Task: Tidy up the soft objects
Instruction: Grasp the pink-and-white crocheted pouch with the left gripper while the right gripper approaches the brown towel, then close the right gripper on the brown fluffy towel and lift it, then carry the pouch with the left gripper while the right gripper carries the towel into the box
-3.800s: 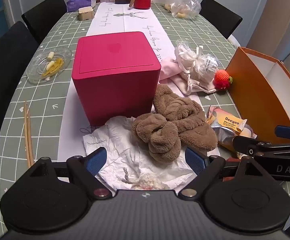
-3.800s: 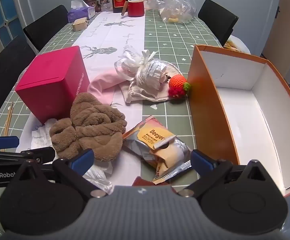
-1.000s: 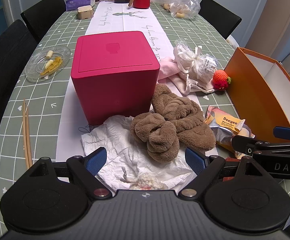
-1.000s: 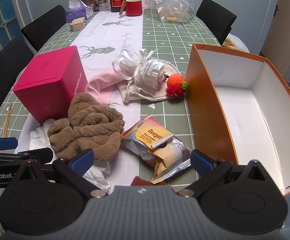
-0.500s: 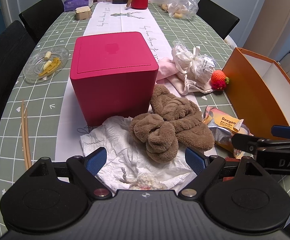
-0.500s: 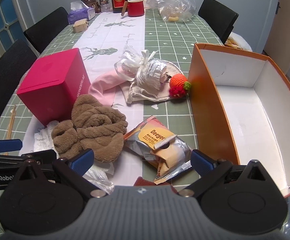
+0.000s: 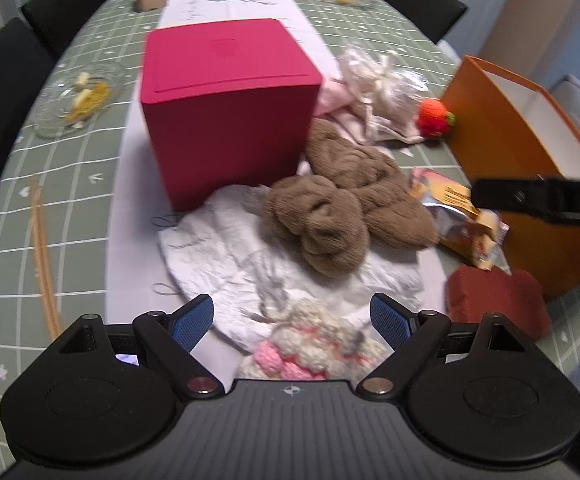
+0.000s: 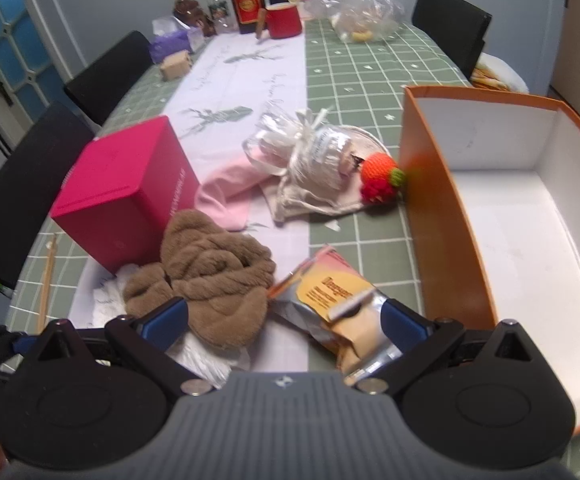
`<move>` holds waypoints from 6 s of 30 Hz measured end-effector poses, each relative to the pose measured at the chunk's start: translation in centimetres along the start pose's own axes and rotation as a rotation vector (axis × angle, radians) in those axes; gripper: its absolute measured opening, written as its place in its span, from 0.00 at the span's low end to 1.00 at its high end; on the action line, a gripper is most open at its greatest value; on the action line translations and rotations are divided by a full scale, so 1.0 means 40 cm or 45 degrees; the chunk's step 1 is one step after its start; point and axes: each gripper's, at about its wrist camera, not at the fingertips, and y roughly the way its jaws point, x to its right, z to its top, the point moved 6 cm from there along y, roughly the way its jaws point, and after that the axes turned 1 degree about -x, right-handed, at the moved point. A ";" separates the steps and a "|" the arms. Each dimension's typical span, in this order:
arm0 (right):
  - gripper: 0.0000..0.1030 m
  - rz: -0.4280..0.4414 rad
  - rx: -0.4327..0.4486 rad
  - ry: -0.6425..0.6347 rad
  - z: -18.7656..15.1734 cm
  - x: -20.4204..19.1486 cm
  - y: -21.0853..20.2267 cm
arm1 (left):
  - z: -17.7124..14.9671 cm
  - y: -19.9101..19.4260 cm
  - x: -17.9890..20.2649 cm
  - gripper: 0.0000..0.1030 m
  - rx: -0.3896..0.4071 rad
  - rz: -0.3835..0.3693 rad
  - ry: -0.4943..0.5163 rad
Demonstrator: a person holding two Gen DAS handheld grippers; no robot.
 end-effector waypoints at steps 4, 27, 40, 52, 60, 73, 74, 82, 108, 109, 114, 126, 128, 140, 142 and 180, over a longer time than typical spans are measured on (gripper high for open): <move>0.97 0.154 0.141 -0.164 0.008 -0.031 -0.003 | -0.024 -0.004 0.023 1.00 -0.005 -0.029 0.107; 0.97 0.274 0.054 -0.286 0.019 -0.087 0.118 | -0.086 0.113 0.068 0.94 -0.165 -0.035 0.328; 0.97 0.297 -0.046 -0.222 0.029 -0.125 0.203 | -0.087 0.096 0.070 0.83 -0.139 -0.055 0.346; 0.98 0.240 -0.127 -0.114 0.012 -0.131 0.291 | -0.074 0.044 0.060 0.79 -0.116 -0.085 0.328; 0.75 0.306 -0.122 -0.158 0.016 -0.135 0.272 | -0.082 0.003 0.061 0.77 -0.081 -0.091 0.346; 0.18 0.327 -0.076 -0.168 0.027 -0.107 0.212 | -0.112 -0.063 0.047 0.77 -0.030 -0.072 0.310; 0.26 0.334 -0.074 -0.152 0.029 -0.105 0.204 | -0.112 -0.070 0.052 0.77 -0.029 -0.071 0.309; 0.71 0.381 -0.134 -0.187 0.020 -0.127 0.166 | -0.112 -0.090 0.054 0.77 -0.033 -0.065 0.304; 0.44 0.273 0.020 -0.522 0.020 -0.132 0.067 | -0.099 -0.120 0.052 0.74 0.055 -0.085 0.305; 0.44 0.276 0.043 -0.509 0.028 -0.127 0.049 | -0.095 -0.129 0.054 0.74 0.075 -0.087 0.308; 0.44 0.273 0.137 -0.479 0.053 -0.088 -0.034 | -0.075 -0.161 0.072 0.74 0.154 -0.097 0.303; 0.44 0.171 0.296 -0.450 0.048 0.059 -0.200 | -0.027 -0.239 0.255 0.73 0.310 -0.189 0.522; 0.44 0.160 0.316 -0.439 0.049 0.086 -0.223 | -0.014 -0.242 0.296 0.73 0.303 -0.219 0.558; 0.44 -0.046 0.425 -0.298 0.053 0.329 -0.334 | 0.095 -0.232 0.585 0.72 0.363 -0.305 0.798; 0.44 -0.066 0.432 -0.259 0.046 0.379 -0.347 | 0.106 -0.227 0.618 0.72 0.379 -0.307 0.829; 0.47 -0.329 -0.162 -0.562 -0.041 0.555 -0.129 | 0.062 0.121 0.800 0.72 -0.061 -0.065 1.366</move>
